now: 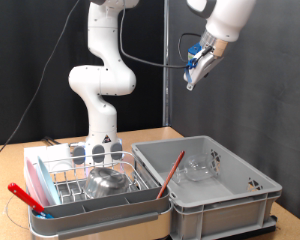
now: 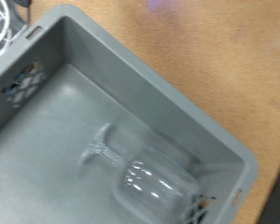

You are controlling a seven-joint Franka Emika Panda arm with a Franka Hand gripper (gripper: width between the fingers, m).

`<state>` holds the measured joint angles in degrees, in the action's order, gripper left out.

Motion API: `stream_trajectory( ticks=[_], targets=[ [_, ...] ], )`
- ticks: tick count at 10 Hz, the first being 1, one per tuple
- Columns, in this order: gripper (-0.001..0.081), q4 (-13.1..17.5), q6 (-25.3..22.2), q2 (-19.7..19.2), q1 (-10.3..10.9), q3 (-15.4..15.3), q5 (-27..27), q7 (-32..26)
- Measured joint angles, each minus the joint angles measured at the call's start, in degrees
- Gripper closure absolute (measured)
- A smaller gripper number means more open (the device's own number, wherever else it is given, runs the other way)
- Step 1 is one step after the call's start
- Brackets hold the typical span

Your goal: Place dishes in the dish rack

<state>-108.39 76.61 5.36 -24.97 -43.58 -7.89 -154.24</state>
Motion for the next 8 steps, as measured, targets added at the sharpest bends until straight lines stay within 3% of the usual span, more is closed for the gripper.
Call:
stream_trajectory(
  ticks=[2,3,5,8],
  targets=[
    [-0.0005,-2.0,0.1,2.5,0.7,0.2,1.6,0.4],
    [-0.0005,-1.9,0.3,2.5,0.7,0.1,1.3,3.3],
    [-0.0005,-2.1,0.6,2.7,1.3,0.0,2.1,-0.4],
    [-0.0005,-4.7,4.7,5.0,2.8,0.7,5.2,-1.5]
  ],
)
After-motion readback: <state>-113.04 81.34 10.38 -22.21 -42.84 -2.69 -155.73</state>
